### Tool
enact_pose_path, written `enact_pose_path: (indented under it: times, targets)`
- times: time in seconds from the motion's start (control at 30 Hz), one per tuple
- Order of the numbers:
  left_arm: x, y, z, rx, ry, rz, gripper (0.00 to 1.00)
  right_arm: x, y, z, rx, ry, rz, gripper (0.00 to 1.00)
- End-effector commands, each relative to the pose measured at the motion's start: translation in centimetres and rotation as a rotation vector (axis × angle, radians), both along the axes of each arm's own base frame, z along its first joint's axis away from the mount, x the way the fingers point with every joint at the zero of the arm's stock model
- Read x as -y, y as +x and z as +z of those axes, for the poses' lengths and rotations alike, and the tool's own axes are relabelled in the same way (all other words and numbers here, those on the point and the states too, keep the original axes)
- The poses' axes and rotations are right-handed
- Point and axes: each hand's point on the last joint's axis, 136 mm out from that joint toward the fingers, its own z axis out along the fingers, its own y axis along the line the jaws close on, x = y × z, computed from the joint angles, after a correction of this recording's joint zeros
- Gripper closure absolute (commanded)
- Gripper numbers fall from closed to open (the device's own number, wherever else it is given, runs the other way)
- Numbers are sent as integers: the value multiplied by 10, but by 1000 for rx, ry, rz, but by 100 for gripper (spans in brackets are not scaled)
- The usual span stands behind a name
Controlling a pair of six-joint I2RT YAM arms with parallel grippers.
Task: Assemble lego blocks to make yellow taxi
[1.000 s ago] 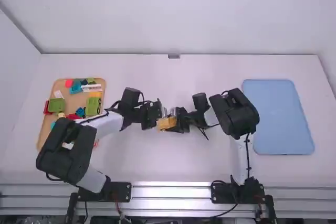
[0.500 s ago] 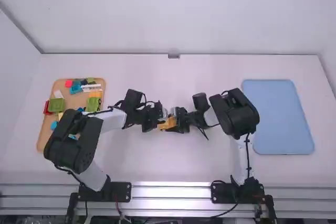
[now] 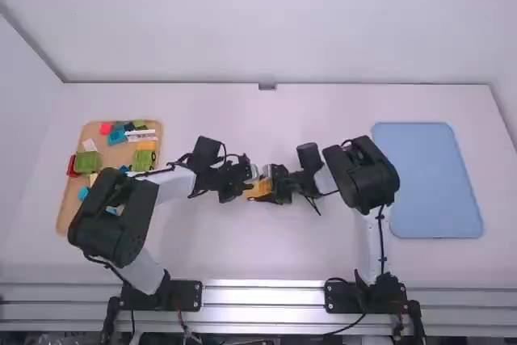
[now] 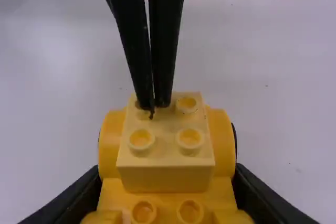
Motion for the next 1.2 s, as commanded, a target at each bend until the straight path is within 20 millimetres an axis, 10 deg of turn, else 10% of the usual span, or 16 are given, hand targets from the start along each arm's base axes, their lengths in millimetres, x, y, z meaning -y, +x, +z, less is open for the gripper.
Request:
enact_pose_path:
  times: [0.0,0.3,0.97,1.17]
  targets:
    - [-9,-5,-19,-33,47,20,98,2,-5,-8,-4,-14,6,45]
    - [6,18,41,112,-42,-8,98,2,-5,-8,-3,-13,6,45]
    - [2,-22,-29,-115,43,-44,98,2,-6,-7,-5,-11,9,45]
    - [9,-10,2,-99,-43,-57,98,2,-6,-8,-7,-14,7,45]
